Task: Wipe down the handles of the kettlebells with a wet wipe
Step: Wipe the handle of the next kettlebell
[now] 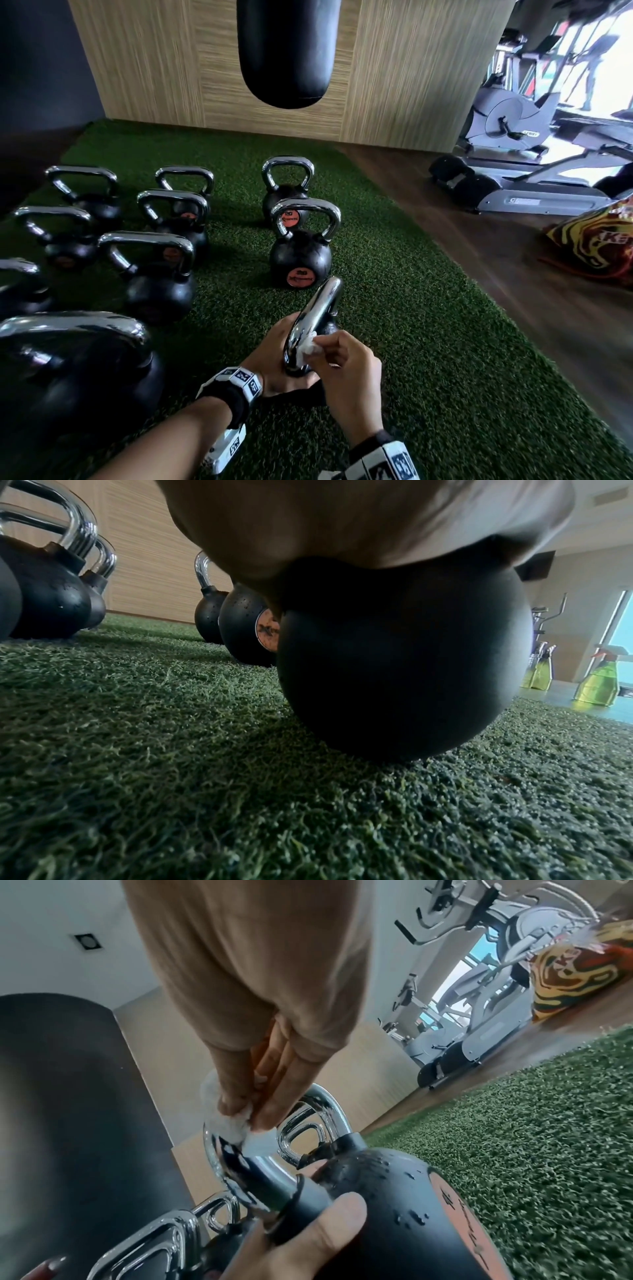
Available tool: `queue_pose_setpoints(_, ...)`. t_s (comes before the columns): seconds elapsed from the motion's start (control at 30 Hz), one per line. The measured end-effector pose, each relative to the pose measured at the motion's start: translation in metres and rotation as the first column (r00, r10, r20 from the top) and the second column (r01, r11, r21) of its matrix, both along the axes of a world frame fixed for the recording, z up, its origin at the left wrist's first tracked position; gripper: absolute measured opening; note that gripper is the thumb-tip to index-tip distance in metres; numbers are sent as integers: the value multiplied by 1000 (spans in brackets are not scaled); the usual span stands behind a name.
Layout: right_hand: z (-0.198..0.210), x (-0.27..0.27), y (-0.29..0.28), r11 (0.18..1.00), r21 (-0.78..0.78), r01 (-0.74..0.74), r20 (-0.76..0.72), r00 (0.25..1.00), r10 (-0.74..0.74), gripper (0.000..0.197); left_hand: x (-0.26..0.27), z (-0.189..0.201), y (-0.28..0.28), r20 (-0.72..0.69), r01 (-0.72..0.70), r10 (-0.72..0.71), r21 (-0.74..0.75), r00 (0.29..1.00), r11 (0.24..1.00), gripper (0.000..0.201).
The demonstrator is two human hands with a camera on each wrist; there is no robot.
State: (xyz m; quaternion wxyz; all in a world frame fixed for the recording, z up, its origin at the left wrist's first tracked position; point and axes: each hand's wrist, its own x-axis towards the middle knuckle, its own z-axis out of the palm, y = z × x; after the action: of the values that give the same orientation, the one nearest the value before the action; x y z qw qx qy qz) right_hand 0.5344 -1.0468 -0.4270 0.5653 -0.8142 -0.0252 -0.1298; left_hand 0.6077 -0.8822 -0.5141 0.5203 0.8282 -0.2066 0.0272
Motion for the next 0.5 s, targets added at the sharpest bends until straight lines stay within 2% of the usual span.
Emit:
queue_pose_setpoints(0.1, -9, -7, 3, 999, -46, 10, -12, 1000, -11, 16, 1, -6, 3, -25, -27, 29, 80, 999, 996, 102)
queue_pose_setpoints(0.2, -17, -11, 8, 992, -126, 17, -13, 1000, -19, 18, 3, 2, 0, -4, -18, 19, 91, 1000, 996, 71)
queue_pose_setpoints(0.27, -19, -11, 10, 986, -166, 3, 12, 1000, -1, 23, 3, 3, -2, 5, -6, 6, 111, 1000, 994, 62)
queue_pose_setpoints(0.33, -19, -10, 11, 982, -188, -15, 10, 1000, 17, 28, 2, 5, -3, -15, 4, -3, 29, 1000, 1000, 54)
queue_pose_setpoints(0.4, -19, -9, 9, 982, -187, -4, 8, 1000, 6, 25, 7, 1, -3, -61, -5, 6, 8, 998, 1000, 72)
queue_pose_setpoints(0.47, -18, -3, 6, 982, -186, 28, 10, 1000, -26, 27, 3, 6, -4, -93, 2, -3, -10, 996, 1000, 76)
queue_pose_setpoints(0.5, -16, 1, 4, 982, -188, 26, 9, 1000, -25, 30, 1, 7, -4, -93, 30, -27, 34, 995, 999, 82)
